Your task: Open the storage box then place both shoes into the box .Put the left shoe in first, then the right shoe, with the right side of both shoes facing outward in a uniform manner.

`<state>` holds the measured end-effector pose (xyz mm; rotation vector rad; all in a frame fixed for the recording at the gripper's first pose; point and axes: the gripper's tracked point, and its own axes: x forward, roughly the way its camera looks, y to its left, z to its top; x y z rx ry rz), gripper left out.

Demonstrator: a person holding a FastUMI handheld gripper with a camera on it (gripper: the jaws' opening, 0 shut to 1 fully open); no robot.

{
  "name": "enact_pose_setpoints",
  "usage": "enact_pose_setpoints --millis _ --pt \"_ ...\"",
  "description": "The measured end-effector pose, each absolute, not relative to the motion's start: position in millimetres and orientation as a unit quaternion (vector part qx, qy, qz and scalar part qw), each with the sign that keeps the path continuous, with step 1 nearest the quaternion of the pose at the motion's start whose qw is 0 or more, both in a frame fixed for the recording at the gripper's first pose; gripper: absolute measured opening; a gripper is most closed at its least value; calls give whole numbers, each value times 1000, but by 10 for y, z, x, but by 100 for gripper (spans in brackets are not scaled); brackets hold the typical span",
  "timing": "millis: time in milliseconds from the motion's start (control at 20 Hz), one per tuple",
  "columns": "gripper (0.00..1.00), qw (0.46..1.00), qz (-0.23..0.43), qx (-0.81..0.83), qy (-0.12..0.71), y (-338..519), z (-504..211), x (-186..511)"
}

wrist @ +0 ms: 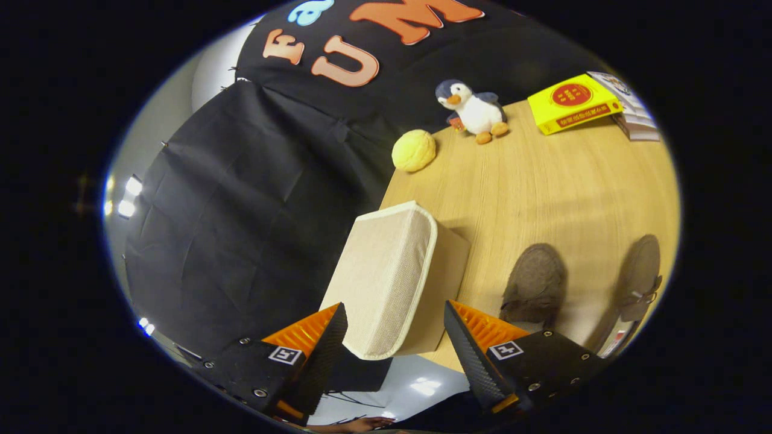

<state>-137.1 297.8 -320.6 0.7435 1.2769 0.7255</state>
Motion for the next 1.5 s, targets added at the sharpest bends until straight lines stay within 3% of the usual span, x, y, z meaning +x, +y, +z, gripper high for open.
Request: enact_pose_setpoints --millis 150,650,950,1500 --pt "97 640 336 365 587 3233 -3219 -1492" --pt "97 625 332 331 624 3673 -3749 -1702" --pt "95 613 340 361 615 3755 -3595 -1595" --pt "67 607 404 419 541 3921 -2363 -1258"
